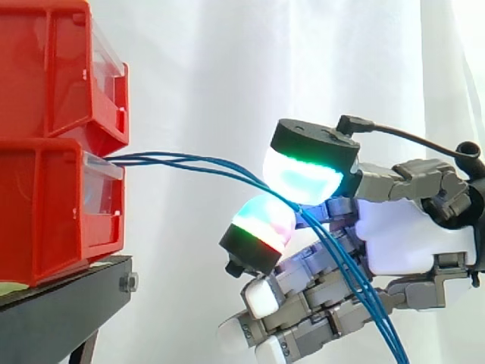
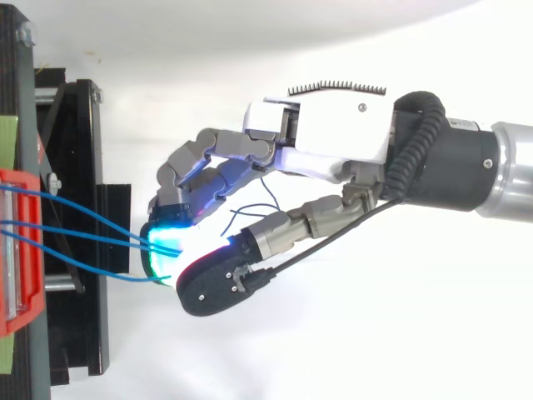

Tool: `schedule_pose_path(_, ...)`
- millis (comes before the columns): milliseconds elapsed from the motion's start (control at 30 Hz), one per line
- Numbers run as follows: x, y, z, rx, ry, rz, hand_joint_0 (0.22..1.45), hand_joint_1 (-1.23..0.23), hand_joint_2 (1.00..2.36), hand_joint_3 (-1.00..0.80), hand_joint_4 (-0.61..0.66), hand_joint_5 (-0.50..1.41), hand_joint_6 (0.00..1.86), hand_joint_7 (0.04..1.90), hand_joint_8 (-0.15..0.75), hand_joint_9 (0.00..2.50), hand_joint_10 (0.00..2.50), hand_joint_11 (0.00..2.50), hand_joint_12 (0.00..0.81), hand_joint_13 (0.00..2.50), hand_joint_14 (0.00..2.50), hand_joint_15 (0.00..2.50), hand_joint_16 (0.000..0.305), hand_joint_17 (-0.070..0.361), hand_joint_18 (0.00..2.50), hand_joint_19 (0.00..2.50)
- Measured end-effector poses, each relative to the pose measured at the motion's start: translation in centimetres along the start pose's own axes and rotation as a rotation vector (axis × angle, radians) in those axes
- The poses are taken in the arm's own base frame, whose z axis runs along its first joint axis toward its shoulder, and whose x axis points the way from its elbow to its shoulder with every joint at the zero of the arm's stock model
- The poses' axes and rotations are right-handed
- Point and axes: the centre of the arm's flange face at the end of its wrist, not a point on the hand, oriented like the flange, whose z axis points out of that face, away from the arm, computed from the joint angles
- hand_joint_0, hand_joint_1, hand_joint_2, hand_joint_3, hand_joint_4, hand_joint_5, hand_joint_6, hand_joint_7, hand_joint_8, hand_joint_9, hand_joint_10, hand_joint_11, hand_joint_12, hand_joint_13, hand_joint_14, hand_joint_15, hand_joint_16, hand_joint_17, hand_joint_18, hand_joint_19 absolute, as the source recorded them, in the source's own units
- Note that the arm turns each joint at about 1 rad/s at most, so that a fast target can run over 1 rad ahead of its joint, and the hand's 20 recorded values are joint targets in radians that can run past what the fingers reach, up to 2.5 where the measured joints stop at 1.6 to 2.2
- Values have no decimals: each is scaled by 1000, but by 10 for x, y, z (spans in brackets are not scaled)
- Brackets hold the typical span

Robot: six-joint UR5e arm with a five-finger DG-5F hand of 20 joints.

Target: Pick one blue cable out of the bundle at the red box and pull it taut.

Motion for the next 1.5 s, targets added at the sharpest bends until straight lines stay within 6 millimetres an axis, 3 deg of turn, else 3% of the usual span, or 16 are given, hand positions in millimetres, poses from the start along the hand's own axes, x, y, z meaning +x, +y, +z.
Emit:
schedule_pose_path(133, 0, 0, 0, -1, 0, 1, 779, -890, 1000, -493, -101, -185, 947, 1029, 302, 767, 13, 573, 381, 488, 6, 155, 52, 117, 553, 57)
schedule_pose_path(267, -1, 1, 0, -2, -1, 2, 769, -900, 1000, -500, -61, -187, 949, 998, 294, 764, 13, 572, 377, 485, 5, 155, 52, 117, 559, 59)
schedule_pose_path(533, 0, 1, 0, -2, 0, 2, 570, -741, 1000, -500, 51, -175, 929, 941, 317, 759, 13, 569, 394, 457, 5, 184, 54, 122, 504, 125)
schedule_pose_path(700, 0, 1, 0, -2, 0, 1, 531, -712, 1000, -500, 74, -175, 925, 939, 327, 760, 10, 567, 406, 452, 6, 184, 56, 127, 495, 122)
schedule_pose_path(967, 1, 0, 0, -1, 1, -1, 657, -769, 1003, -460, 37, -176, 921, 969, 318, 750, 13, 564, 390, 450, 5, 176, 53, 119, 503, 105)
schedule_pose_path(1167, 1, 0, 0, -1, 1, -1, 720, -926, 1000, -500, 56, -191, 931, 918, 304, 717, 14, 576, 389, 447, 5, 154, 53, 119, 515, 52)
schedule_pose_path(1333, 1, 0, 0, -1, 2, -1, 593, -958, 1000, -500, 74, -197, 933, 917, 300, 707, 13, 577, 391, 443, 5, 171, 54, 121, 519, 71)
schedule_pose_path(1500, 1, 0, 0, -1, 2, -1, 467, -823, 1000, -500, 112, -194, 937, 867, 338, 721, 9, 576, 427, 439, 5, 174, 61, 138, 515, 89)
